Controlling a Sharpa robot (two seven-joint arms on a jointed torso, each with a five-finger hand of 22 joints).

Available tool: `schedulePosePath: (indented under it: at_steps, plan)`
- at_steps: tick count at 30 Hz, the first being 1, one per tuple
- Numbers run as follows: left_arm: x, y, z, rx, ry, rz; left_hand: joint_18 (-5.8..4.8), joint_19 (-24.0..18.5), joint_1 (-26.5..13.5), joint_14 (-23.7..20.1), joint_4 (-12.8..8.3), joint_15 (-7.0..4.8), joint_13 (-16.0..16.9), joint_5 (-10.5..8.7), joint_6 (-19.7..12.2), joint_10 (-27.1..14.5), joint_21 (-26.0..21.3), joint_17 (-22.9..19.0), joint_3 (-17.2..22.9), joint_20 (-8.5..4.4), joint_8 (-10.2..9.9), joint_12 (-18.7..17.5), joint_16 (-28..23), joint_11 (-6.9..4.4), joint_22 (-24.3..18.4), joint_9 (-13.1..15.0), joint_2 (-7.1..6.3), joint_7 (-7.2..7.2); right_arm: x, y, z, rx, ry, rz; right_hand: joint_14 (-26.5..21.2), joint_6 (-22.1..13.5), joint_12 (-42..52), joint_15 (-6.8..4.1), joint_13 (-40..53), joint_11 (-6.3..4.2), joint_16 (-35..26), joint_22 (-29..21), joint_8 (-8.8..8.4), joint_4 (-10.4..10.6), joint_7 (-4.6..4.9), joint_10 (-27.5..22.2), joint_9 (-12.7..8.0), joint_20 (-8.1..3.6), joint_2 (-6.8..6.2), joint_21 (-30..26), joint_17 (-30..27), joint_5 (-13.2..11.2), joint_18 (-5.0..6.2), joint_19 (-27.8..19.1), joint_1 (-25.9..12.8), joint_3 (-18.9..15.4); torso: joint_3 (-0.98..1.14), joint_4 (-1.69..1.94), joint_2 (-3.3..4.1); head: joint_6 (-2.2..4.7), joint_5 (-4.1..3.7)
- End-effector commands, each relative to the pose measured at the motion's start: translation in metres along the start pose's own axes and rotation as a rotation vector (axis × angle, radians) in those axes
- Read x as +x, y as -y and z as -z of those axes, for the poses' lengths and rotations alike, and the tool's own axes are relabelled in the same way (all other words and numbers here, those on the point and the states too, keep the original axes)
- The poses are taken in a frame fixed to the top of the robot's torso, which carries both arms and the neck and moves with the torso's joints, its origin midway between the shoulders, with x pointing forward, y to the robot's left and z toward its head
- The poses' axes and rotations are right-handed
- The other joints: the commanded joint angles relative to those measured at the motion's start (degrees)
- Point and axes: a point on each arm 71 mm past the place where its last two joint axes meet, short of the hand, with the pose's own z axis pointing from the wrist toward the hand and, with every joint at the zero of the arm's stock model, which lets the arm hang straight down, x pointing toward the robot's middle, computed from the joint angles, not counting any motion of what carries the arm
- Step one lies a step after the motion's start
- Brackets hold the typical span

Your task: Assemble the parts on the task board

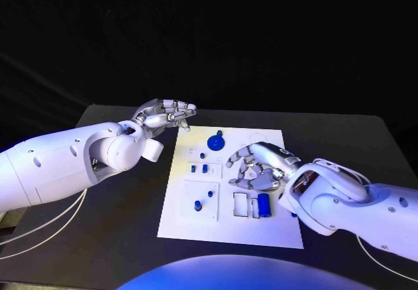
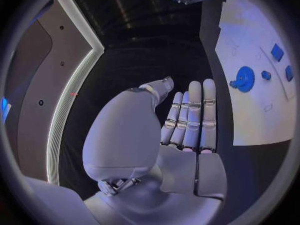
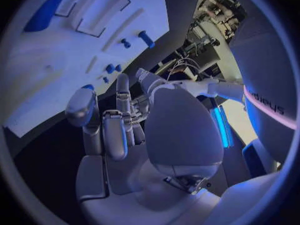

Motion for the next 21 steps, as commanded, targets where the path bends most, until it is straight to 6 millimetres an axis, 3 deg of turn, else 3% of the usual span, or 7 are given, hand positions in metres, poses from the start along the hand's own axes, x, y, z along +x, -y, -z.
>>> schedulePosePath:
  at_steps: [1,2,3,4,6,12,21]
  plan:
    - [0.002,0.001,0.0,0.005,-0.014,0.01,0.77,0.4,-0.2,0.1,-0.4,-0.09,0.0,-0.1,-0.2,-0.6,-0.1,-0.1,0.0,0.03,0.4,0.2,-0.2,0.02,0.0,-0.1,-0.16,1.19,-0.009,0.022,0.011,0.143,-0.012,-0.186,2.4,1.4,9.0,-0.65,8.2,-1.02,0.3,0.9,3.83,3.4,-1.11,0.7,2.0,-0.34,0.45,1.1,0.3,-0.1,-0.71,0.8,-4.0,-3.5,-0.17,-0.28,-0.24,0.1,-0.95]
    - [0.002,0.0,0.0,0.005,-0.013,0.01,0.77,0.4,-0.2,0.1,-0.4,-0.09,0.0,-0.1,-0.2,-0.6,-0.1,-0.1,0.0,0.03,0.4,0.2,-0.2,0.02,0.0,-0.1,-0.16,1.19,-0.012,0.029,0.016,0.179,-0.025,-0.188,2.7,-1.7,24.6,-1.89,25.1,-1.27,0.8,1.9,7.69,4.6,-1.53,-5.9,5.5,-1.74,1.15,2.0,1.2,0.6,-0.68,1.3,-2.2,-7.0,-0.19,-0.35,-0.3,0.12,-1.19]
    - [0.001,0.0,0.0,0.004,-0.013,0.01,0.77,0.4,-0.2,0.1,-0.4,-0.09,0.0,-0.1,-0.2,-0.6,-0.1,-0.1,0.0,0.03,0.4,0.2,-0.2,0.02,0.0,-0.1,-0.16,1.19,-0.013,0.035,0.02,0.207,-0.035,-0.188,2.9,-1.3,31.7,-1.25,31.4,-1.4,1.1,2.3,8.53,5.6,-1.59,-2.8,6.0,-1.31,1.54,2.8,2.4,0.0,-1.16,1.6,-3.9,-8.0,-0.21,-0.39,-0.35,0.11,-1.31]
    - [0.001,0.0,0.0,0.004,-0.012,0.01,0.77,0.4,-0.3,0.1,-0.4,-0.09,0.0,-0.1,-0.3,-0.6,-0.1,-0.1,0.0,0.03,0.4,0.2,-0.2,0.02,-0.1,-0.1,-0.19,1.19,-0.015,0.041,0.025,0.239,-0.045,-0.185,3.4,-1.5,45.3,-1.26,44.3,-1.61,2.0,3.4,10.37,5.4,-1.89,0.8,7.4,-1.04,2.38,4.4,5.1,0.0,-1.38,2.3,-4.9,-9.8,-0.23,-0.43,-0.39,0.04,-1.59]
    - [0.001,0.0,0.0,0.003,-0.012,0.009,0.77,0.4,-0.3,0.1,-0.4,-0.09,0.0,-0.1,-0.3,-0.6,-0.1,-0.1,0.0,0.03,0.4,0.2,-0.2,0.02,-0.1,-0.1,-0.19,1.19,-0.017,0.051,0.034,0.291,-0.062,-0.176,3.8,-3.3,55.2,-1.21,54.4,-1.58,2.9,4.5,12.9,5.8,-1.87,1.6,9.4,-0.96,4.24,5.7,7.6,0.2,-1.61,2.9,-4.9,-13.7,-0.29,-0.54,-0.51,-0.03,-2.11]
    - [0.0,-0.001,0.0,0.0,-0.009,0.009,0.77,0.4,-0.3,0.1,-0.4,-0.09,0.0,-0.1,-0.3,-0.6,-0.1,-0.1,0.0,0.03,0.4,0.2,-0.2,0.02,-0.1,-0.1,-0.19,1.19,-0.002,0.07,0.064,0.415,-0.108,-0.153,4.2,-5.2,66.1,-0.89,65.1,-1.3,3.6,5.4,14.1,6.2,-1.53,5.7,10.1,-0.71,6.64,6.4,10.0,0.4,-1.74,3.4,-6.3,-21.6,-0.4,-0.94,-0.69,-0.12,-2.44]
    - [0.0,-0.003,0.0,-0.003,-0.01,0.01,0.77,0.4,-0.3,0.1,-0.4,-0.08,0.0,-0.11,-0.3,-0.6,-0.2,-0.1,-0.1,0.03,0.4,0.2,-0.2,0.02,-0.1,-0.1,-0.2,1.18,0.019,0.074,0.077,0.496,-0.152,-0.123,4.3,-4.5,67.8,-0.99,66.9,-1.4,3.8,5.7,14.64,6.3,-1.76,6.5,10.2,-0.73,7.32,6.3,10.8,0.5,-1.74,3.5,-7.5,-26.1,-0.37,-1.12,-0.84,-0.28,-2.67]
